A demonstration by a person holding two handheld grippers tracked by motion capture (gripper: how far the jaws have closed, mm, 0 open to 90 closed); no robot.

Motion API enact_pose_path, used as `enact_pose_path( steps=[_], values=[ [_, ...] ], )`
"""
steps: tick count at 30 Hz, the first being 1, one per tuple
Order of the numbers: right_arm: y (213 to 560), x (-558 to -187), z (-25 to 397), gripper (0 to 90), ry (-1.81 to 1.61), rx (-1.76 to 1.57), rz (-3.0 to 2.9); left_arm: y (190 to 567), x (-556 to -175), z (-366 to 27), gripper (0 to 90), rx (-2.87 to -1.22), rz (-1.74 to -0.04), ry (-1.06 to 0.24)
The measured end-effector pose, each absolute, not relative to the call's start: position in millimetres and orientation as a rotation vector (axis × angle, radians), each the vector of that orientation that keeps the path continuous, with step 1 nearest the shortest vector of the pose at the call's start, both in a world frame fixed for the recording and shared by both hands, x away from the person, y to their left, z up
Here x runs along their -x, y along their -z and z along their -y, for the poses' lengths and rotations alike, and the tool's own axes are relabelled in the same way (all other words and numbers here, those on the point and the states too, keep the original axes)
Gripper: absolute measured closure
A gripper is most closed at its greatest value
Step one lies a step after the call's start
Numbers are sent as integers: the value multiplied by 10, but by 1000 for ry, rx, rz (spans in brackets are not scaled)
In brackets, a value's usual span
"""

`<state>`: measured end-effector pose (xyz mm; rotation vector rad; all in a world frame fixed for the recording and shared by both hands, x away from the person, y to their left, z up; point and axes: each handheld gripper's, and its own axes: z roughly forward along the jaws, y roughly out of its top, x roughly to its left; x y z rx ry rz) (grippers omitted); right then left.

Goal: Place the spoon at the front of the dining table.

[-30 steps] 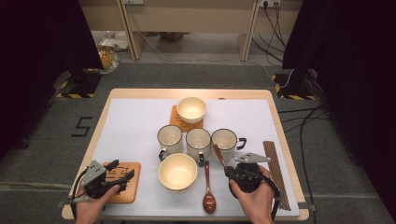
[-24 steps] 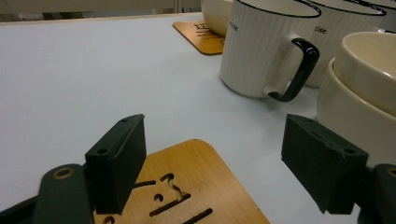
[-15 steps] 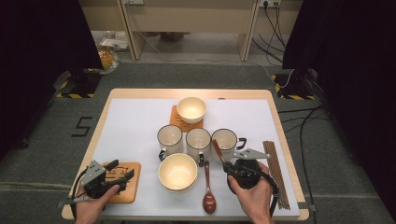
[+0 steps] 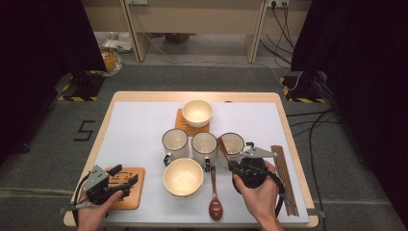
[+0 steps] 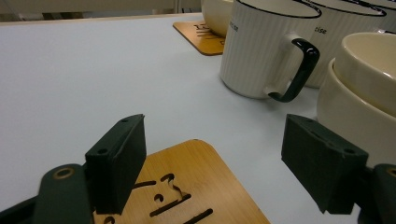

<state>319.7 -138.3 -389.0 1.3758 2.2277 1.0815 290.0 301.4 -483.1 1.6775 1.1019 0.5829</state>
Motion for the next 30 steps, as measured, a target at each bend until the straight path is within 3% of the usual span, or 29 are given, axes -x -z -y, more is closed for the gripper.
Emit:
enact_pose_path(
  steps=[30],
  values=[
    [3717,-3564,1328,816,-1137,-1404,-2152,4831,-2900,-3026,217,-1673,-1104,-584]
  ],
)
